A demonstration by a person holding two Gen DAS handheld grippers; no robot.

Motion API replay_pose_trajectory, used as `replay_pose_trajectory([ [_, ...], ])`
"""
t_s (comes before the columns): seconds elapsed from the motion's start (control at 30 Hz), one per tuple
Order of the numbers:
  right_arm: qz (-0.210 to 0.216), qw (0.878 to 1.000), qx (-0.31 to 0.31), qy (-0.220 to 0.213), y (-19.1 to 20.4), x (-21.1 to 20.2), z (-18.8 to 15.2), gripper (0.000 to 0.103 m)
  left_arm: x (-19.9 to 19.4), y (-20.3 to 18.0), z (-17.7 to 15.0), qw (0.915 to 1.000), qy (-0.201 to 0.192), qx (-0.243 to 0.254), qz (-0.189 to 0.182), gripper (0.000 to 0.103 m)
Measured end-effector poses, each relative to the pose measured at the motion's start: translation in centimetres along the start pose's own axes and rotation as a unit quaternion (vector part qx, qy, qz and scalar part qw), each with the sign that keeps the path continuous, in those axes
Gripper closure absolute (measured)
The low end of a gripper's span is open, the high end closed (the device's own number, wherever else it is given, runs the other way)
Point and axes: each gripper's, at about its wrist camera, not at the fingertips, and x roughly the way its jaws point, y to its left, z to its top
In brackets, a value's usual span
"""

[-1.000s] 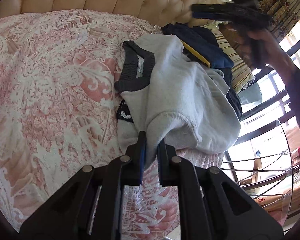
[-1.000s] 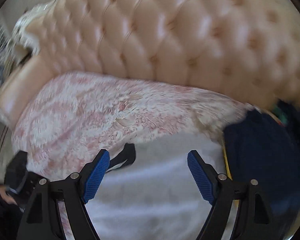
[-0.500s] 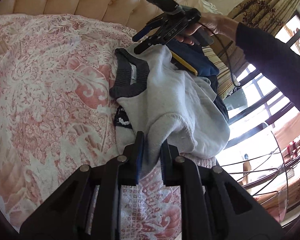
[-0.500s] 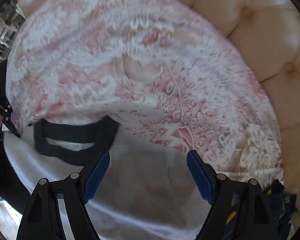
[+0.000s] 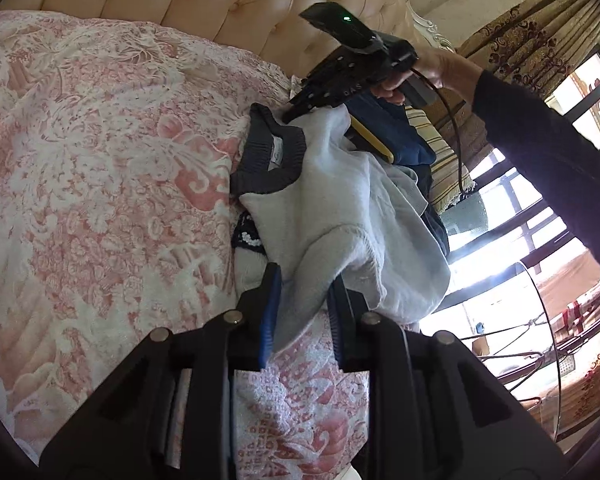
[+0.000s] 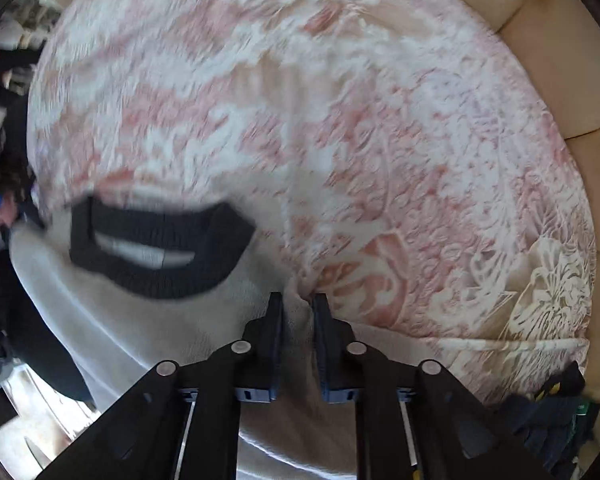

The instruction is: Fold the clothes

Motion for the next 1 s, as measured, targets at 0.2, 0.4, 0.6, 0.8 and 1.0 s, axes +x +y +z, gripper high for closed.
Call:
replay_pose_trajectory([
  [0.2, -0.04, 0.996, 0.023, -0.079, 0.5, -5.7, -3.1, 0.09, -2.1, -0.2, -0.5, 0.999, -0.033, -0.023, 0.016, 0.026],
  [0.4, -0.07, 0.98, 0.064, -0.175, 2.5, -12.5, -6.9, 0.09, -3.5, -0.5, -1.6, 0.9963, -0.078, -0.025, 0.024, 0.017],
  [0.6, -0.091, 0.956, 0.118, -0.254, 5.0, -15.9, -13.3, 0.09, -1.7, -1.3, 0.0, 0.9954, -0.08, 0.041, 0.032, 0.017],
  [0.8, -0.1, 0.947, 0.135, -0.274, 7.0, -16.2, -17.4, 0.09, 1.1, 0.5, 3.3, 0.9983, -0.03, 0.044, -0.022, 0.029],
  [1.0, -0.099, 0.94, 0.14, -0.296, 8.2, -15.9, -18.9, 0.09, 3.2, 1.7, 4.5, 0.9963, 0.035, 0.049, -0.062, 0.038],
])
